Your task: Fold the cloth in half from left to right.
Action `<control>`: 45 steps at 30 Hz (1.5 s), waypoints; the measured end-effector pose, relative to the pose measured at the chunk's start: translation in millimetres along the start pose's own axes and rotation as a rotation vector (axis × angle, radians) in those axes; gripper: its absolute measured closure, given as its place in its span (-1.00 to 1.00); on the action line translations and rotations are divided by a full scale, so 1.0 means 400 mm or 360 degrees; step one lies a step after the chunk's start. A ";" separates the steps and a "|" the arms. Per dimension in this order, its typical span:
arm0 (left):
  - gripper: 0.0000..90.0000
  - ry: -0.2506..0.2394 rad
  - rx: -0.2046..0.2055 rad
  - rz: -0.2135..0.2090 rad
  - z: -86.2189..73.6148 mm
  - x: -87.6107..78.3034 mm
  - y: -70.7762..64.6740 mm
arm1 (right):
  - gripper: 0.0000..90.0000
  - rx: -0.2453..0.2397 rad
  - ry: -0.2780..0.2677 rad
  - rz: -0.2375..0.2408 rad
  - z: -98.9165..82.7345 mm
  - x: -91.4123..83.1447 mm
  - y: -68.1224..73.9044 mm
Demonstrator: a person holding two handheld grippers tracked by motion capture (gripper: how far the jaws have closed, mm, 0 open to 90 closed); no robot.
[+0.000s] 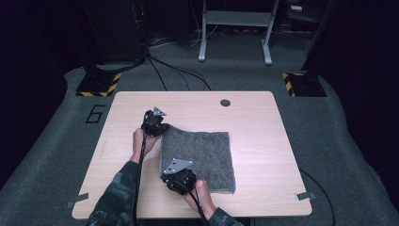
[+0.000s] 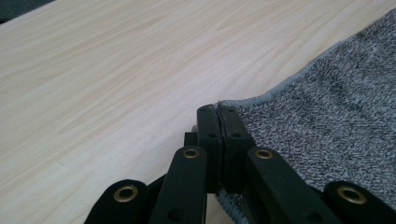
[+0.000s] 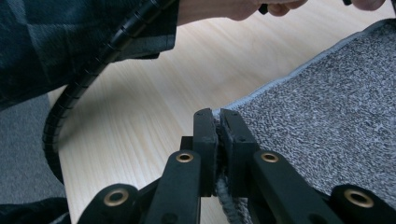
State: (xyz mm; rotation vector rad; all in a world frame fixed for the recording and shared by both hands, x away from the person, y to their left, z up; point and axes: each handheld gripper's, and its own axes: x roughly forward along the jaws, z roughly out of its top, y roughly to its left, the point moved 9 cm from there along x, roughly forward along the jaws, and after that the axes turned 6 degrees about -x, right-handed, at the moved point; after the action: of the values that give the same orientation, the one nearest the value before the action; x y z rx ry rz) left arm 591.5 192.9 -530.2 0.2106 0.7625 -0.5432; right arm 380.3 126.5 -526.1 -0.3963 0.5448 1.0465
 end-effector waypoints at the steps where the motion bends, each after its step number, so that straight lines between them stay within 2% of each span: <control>1: 0.97 0.0013 0.0017 0.0005 0.004 -0.008 0.002 | 0.90 -0.0021 -0.0012 0.0007 0.006 -0.002 0.000; 3: 0.97 -0.0003 0.0030 0.0035 0.011 -0.013 0.004 | 0.90 -0.0022 -0.0034 0.0004 0.017 -0.007 0.002; 4: 0.97 0.0023 0.0049 0.0042 0.012 -0.018 0.005 | 0.90 -0.0010 -0.0040 -0.0004 0.022 -0.009 0.002; 8: 0.97 0.0012 0.0039 0.0046 0.032 -0.037 0.012 | 0.90 -0.0017 -0.0083 -0.0001 0.043 -0.019 0.004; 10: 0.97 -0.0001 0.0064 0.0073 0.044 -0.048 0.015 | 0.90 -0.0022 -0.0102 -0.0006 0.054 -0.023 0.004; 14: 0.97 -0.0006 0.0062 0.0072 0.066 -0.070 0.018 | 0.90 -0.0037 -0.0145 -0.0016 0.080 -0.036 0.002; 19: 0.97 -0.0005 0.0102 0.0111 0.103 -0.106 0.031 | 0.90 -0.0013 -0.0198 -0.0025 0.105 -0.061 0.000; 22: 0.97 0.0010 0.0127 0.0114 0.117 -0.111 0.024 | 0.90 0.0007 -0.0222 -0.0026 0.104 -0.074 -0.008; 25: 0.97 0.0026 0.0160 0.0113 0.128 -0.101 0.007 | 0.90 0.0051 -0.0237 -0.0024 0.095 -0.085 -0.018; 29: 0.97 0.0067 0.0228 0.0118 0.134 -0.077 -0.019 | 0.90 0.0063 -0.0249 -0.0046 0.079 -0.102 -0.029; 37: 0.97 0.0076 0.0237 0.0076 0.162 -0.042 -0.062 | 0.90 0.0089 -0.0262 -0.0071 0.046 -0.127 -0.045; 45: 0.97 0.0084 0.0272 0.0052 0.180 -0.015 -0.100 | 0.90 0.0171 -0.0279 -0.0112 0.003 -0.149 -0.066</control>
State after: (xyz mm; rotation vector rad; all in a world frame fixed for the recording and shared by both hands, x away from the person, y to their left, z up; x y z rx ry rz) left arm 609.6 134.9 -474.5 0.3963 0.7630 -0.5737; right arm 381.1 73.5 -488.2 -0.2246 0.4253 0.9693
